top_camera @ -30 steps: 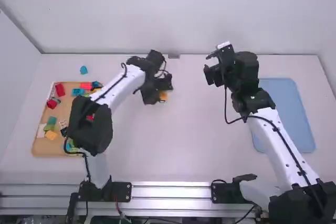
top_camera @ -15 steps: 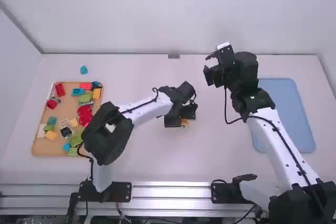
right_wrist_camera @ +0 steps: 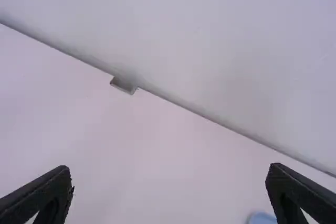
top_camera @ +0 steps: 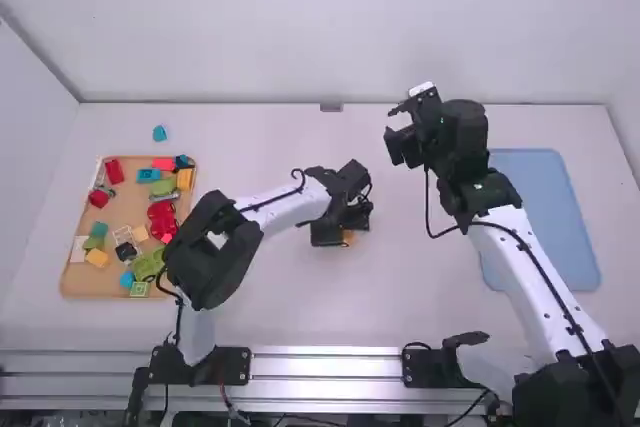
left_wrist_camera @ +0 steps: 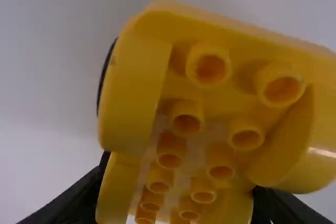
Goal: Assemble lego blocks to make yellow taxi
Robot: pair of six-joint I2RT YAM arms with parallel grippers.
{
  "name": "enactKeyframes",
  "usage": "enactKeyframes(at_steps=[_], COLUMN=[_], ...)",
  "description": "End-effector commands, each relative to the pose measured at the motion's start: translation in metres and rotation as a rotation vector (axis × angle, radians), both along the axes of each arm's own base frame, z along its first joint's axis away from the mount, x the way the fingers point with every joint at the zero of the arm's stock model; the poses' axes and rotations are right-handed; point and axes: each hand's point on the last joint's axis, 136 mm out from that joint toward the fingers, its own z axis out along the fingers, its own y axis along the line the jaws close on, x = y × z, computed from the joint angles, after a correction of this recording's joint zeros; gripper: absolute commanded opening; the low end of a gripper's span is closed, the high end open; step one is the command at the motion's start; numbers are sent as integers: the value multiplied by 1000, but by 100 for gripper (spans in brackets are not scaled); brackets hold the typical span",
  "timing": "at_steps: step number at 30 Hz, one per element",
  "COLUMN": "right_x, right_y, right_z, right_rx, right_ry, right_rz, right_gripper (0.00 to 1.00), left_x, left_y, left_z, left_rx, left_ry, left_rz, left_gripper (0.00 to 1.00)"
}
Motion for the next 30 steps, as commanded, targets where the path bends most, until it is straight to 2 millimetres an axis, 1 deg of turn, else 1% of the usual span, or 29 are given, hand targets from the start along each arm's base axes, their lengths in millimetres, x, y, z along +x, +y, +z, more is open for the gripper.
enactKeyframes(at_steps=[1, 6, 7, 10, 12, 16, 23, 24, 25, 27, 30], right_x=[4, 4, 4, 4, 4, 4, 3, 3, 3, 3, 3], right_y=[0, 1, 1, 1, 1, 1, 3, 3, 4, 3, 3], right_z=[15, 15, 15, 15, 15, 15, 15, 15, 16, 15, 15], right_rx=[13, 12, 12, 12, 12, 12, 12, 12, 12, 12, 12], right_ry=[-29, -29, -29, -29, -29, -29, -30, -30, -30, -29, -29], right_rz=[-5, -4, -5, -4, -5, -4, 3, 1, 3, 1, 0], right_gripper=[98, 98, 98, 98, 98, 98, 98, 98, 98, 98, 98], left_x=[-6, -4, -2, 5, 11, 14, 10, 10, 11, 10, 11], left_y=[8, 9, 7, 8, 9, 14, 13, 13, 13, 14, 14], left_z=[-13, -21, -23, -23, -23, -20, -23, -23, -23, -23, -23], left_rx=[2, -8, -16, -38, -53, -52, -67, -66, -64, -64, -64], left_ry=[34, 13, -1, -18, -25, -21, 1, 1, -2, -1, -1], left_rz=[55, 56, 57, 101, 132, 149, 153, 153, 153, 153, 153], left_gripper=[30, 33, 28, 25, 26, 33, 43, 45, 51, 54, 60])
